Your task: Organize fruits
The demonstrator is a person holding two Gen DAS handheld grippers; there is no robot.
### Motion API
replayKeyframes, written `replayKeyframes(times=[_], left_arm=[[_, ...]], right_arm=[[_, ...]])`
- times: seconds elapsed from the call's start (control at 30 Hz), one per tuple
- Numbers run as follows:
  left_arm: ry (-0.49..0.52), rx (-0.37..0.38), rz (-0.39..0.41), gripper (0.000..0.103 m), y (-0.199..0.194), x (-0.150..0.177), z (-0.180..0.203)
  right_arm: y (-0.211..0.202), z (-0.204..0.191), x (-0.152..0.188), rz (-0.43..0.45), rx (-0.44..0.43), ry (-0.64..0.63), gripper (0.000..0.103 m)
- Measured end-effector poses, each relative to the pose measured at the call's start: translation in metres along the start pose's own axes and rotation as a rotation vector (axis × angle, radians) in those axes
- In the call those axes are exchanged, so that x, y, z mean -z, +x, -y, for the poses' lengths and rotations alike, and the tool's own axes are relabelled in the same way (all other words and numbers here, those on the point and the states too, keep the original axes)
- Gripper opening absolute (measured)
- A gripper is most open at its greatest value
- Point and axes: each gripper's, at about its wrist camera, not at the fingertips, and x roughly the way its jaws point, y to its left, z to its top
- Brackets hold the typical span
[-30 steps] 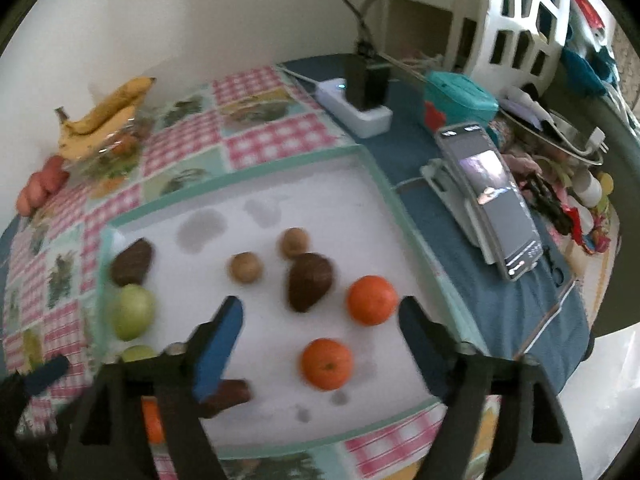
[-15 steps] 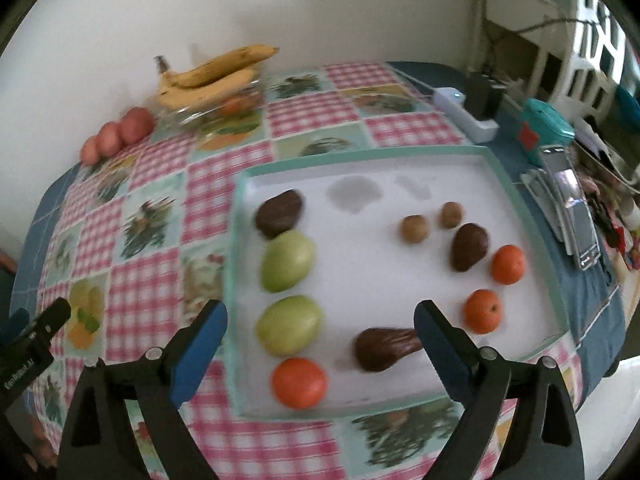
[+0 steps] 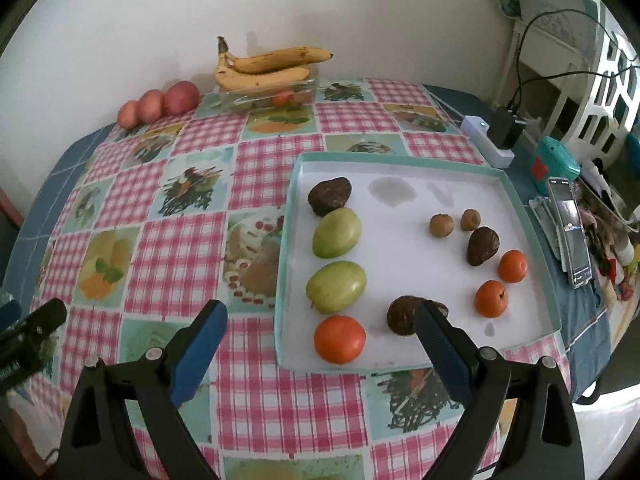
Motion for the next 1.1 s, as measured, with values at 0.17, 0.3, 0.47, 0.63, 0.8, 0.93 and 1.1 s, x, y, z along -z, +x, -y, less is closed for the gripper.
replayKeyframes(times=[0.17,0.3,0.47,0.63,0.8,0.93,1.1], left_arm=[[0.037,0.000,-0.013,0.103,0.003,0.001,0.006],[0.059,-0.012,-0.010,0.103,0.003,0.001,0.010],[0.074,-0.020,-0.022,0.103,0.006,0.000,0.011],[0.072,-0.026,-0.031,0.103,0.009,-0.002,0.010],[0.067,-0.035,-0.048,0.103,0.013,-0.001,0.011],[0.075,-0.031,-0.044,0.103,0.012,-0.001,0.013],[0.079,-0.016,-0.036,0.103,0.010,-0.002,0.014]], right_arm=[[-0.010,-0.002,0.002,0.037,-0.006,-0.001,0.095],[-0.015,-0.005,0.003,0.061,-0.004,-0.007,0.095],[-0.024,-0.009,0.006,0.081,-0.019,-0.029,0.095],[-0.029,-0.014,0.008,0.104,-0.031,-0.046,0.095],[-0.029,-0.013,0.009,0.104,-0.041,-0.045,0.095],[-0.028,-0.013,0.009,0.101,-0.045,-0.047,0.095],[-0.029,-0.013,0.010,0.104,-0.046,-0.047,0.095]])
